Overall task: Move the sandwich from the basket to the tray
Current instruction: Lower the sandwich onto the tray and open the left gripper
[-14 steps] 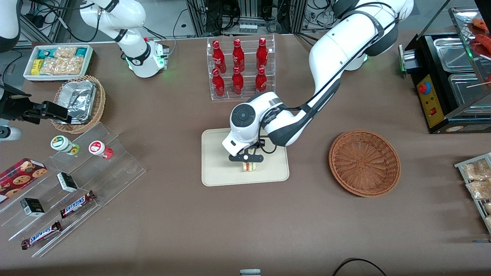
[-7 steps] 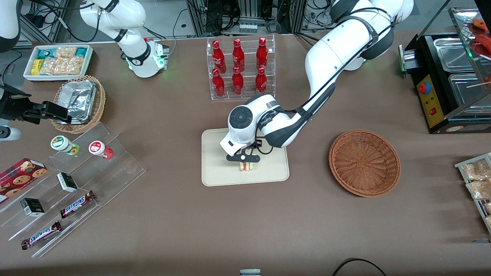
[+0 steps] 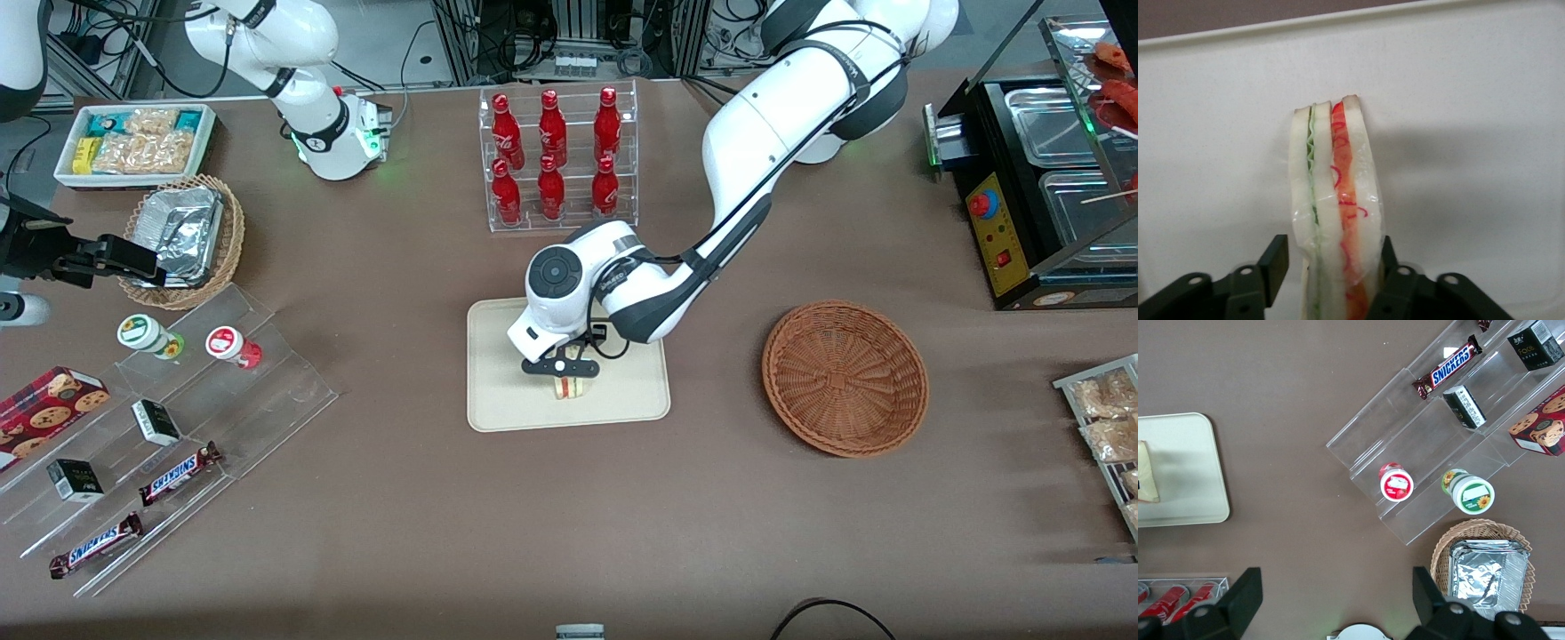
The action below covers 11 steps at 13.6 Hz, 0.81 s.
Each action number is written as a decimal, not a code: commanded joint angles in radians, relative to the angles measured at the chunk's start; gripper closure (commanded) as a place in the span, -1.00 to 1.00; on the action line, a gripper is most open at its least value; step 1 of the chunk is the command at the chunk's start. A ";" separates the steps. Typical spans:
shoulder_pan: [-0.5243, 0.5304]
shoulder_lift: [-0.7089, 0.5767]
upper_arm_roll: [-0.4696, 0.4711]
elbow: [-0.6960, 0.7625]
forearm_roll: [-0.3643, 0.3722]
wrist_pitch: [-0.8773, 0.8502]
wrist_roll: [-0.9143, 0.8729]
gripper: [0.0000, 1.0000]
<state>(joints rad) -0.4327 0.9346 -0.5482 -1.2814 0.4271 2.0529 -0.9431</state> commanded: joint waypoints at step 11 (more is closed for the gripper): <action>0.204 -0.483 0.001 -0.177 -0.045 -0.244 0.002 -1.00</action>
<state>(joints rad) -0.2896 0.5959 -0.5464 -1.2998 0.4174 1.7990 -0.9578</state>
